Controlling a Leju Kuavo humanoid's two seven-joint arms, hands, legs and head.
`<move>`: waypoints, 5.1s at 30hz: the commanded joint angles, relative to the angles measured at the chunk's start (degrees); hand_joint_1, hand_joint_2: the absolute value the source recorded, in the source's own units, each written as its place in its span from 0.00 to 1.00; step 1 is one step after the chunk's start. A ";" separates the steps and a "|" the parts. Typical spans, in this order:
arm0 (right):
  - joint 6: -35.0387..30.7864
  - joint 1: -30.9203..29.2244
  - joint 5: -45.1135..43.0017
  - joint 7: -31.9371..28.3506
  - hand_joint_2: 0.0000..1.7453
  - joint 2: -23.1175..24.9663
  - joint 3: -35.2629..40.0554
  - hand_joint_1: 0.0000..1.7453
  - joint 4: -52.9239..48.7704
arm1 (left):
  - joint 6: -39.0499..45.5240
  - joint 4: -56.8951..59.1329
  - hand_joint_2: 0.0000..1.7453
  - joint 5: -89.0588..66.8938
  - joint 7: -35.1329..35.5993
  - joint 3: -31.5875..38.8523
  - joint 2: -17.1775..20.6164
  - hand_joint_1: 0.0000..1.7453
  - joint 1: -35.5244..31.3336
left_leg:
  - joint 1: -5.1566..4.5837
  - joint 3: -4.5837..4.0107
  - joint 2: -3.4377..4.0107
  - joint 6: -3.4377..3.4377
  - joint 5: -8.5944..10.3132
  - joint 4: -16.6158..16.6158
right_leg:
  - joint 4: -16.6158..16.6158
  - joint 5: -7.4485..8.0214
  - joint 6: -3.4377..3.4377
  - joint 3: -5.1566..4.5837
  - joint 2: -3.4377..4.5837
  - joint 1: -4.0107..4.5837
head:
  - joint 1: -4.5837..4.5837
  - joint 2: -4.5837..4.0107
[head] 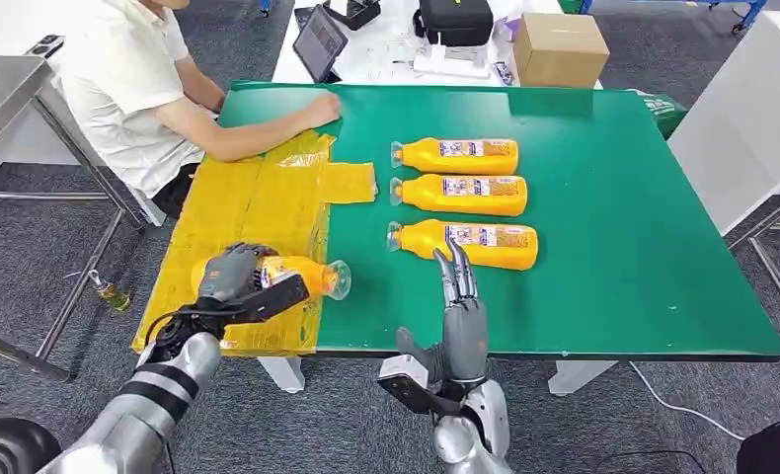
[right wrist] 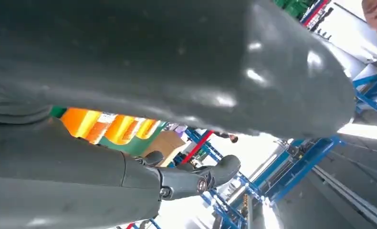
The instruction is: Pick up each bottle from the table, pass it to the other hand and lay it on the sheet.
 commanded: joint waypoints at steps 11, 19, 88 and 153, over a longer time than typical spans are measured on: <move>0.07 -2.71 -1.84 -0.18 0.00 -1.39 -0.77 0.00 8.16 | -3.61 17.13 1.00 2.14 -1.05 -2.13 -4.08 0.00 -6.22 | -0.05 0.34 0.20 0.10 0.00 -0.13 | -0.08 0.06 -0.11 0.25 0.06 -0.01 | 0.00 0.00; 0.07 -2.02 -0.98 -0.18 0.00 -1.64 -2.70 0.00 8.01 | -1.05 -0.07 1.00 6.86 -6.63 -4.79 -3.47 0.00 1.58 | -0.06 0.24 0.08 0.12 -0.02 -0.10 | -0.06 -0.02 -0.09 0.24 -0.01 -0.02 | -0.02 0.00; 22.50 -24.73 19.05 28.22 1.00 -19.97 -7.74 1.00 44.80 | 18.35 -42.18 1.00 44.61 -21.65 -17.57 -6.14 0.00 28.51 | -0.08 -0.04 -0.03 0.27 0.05 -0.08 | -0.10 0.02 -0.07 0.02 -0.18 -0.01 | -0.04 0.00; 14.69 -19.42 -17.27 11.98 1.00 -6.59 31.22 1.00 20.48 | 9.49 -29.01 1.00 84.21 -15.15 -16.12 -8.28 0.85 20.29 | -0.07 -0.21 0.27 0.22 -0.21 -0.03 | -0.04 -0.12 0.09 -0.22 0.16 -0.03 | 0.02 0.00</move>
